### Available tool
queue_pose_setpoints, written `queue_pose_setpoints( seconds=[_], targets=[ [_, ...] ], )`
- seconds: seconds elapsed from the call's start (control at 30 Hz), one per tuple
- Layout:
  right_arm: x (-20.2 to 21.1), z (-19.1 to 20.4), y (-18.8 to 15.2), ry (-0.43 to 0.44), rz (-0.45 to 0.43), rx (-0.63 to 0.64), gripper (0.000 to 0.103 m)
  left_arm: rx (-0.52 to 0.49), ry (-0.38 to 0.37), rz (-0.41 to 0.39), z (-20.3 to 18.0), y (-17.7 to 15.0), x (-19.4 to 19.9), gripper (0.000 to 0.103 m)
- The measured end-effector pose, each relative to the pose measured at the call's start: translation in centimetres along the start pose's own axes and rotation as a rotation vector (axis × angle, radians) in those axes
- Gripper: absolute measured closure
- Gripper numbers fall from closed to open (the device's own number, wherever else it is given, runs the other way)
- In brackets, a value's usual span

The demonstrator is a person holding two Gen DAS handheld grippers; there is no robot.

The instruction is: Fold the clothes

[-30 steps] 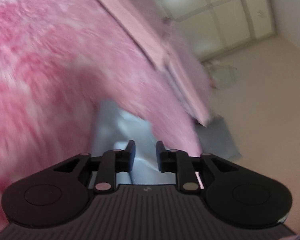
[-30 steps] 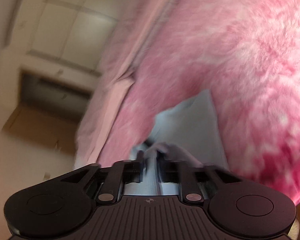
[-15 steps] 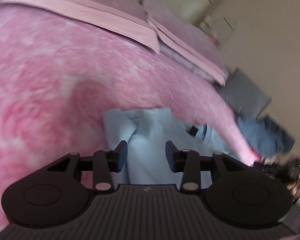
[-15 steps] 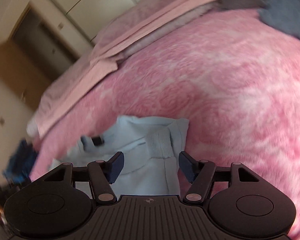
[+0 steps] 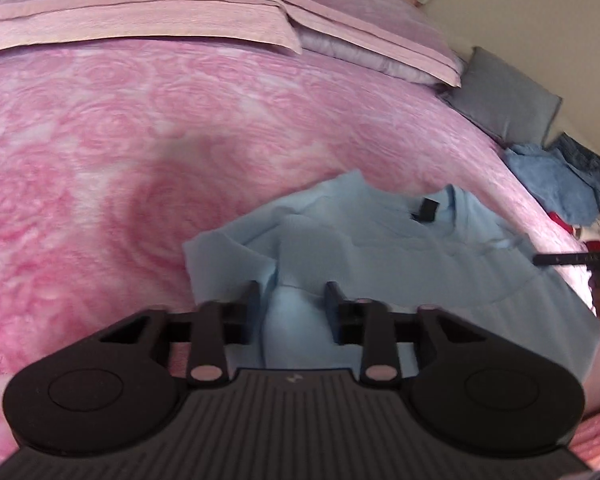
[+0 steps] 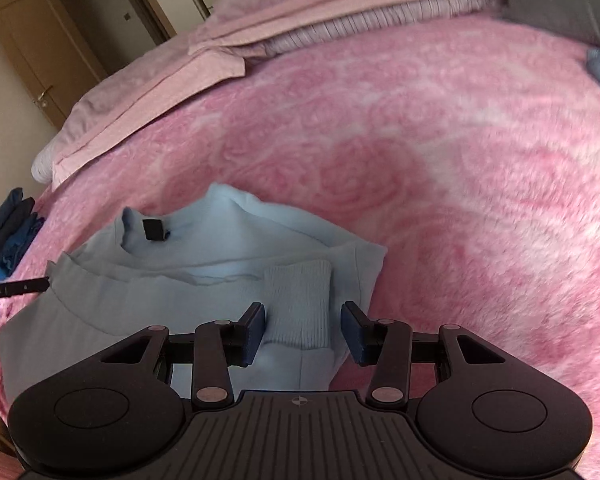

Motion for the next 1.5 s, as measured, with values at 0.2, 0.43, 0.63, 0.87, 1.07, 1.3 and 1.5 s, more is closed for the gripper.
queue_pose_setpoints(
  seconds=[0.2, 0.43, 0.63, 0.87, 1.07, 1.3, 1.5],
  targets=[
    [1.1, 0.8, -0.3, 0.019, 0.014, 0.019, 0.068, 0.011, 0.008, -0.011, 0.2, -0.3, 0.0, 0.087],
    [1.8, 1.8, 0.0, 0.003, -0.044, 0.037, 0.085, 0.038, -0.027, -0.093, 0.0, 0.3, 2.0, 0.098],
    [5.3, 5.0, 2.7, -0.102, -0.231, 0.227, 0.086, 0.029, 0.035, -0.217, -0.3, 2.1, 4.1, 0.098],
    [2.6, 5.5, 6.4, -0.206, -0.262, 0.257, 0.086, 0.071, 0.110, -0.264, 0.7, 4.5, 2.4, 0.098],
    [-0.5, 4.2, 9.0, -0.257, -0.221, 0.236, 0.086, 0.078, 0.141, -0.245, 1.9, 6.2, 0.1, 0.098],
    [-5.8, 1.5, 8.0, -0.321, -0.119, 0.196, 0.086, 0.060, 0.202, -0.226, 2.5, 6.2, -2.4, 0.097],
    [-3.5, 1.4, 8.0, -0.306, -0.215, 0.146, 0.086, 0.010, 0.251, -0.190, 1.8, 7.1, -3.5, 0.096]
  ],
)
Point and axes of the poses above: each gripper's, at about its wrist camera, not at the fingertips, and x roughly against the way its jaws point, z to its left, y to its top, the point moved 10 cm from there along -x, roughly the way its jaws point, and after that the axes turned 13 degrees about z, right-handed, at the moved point
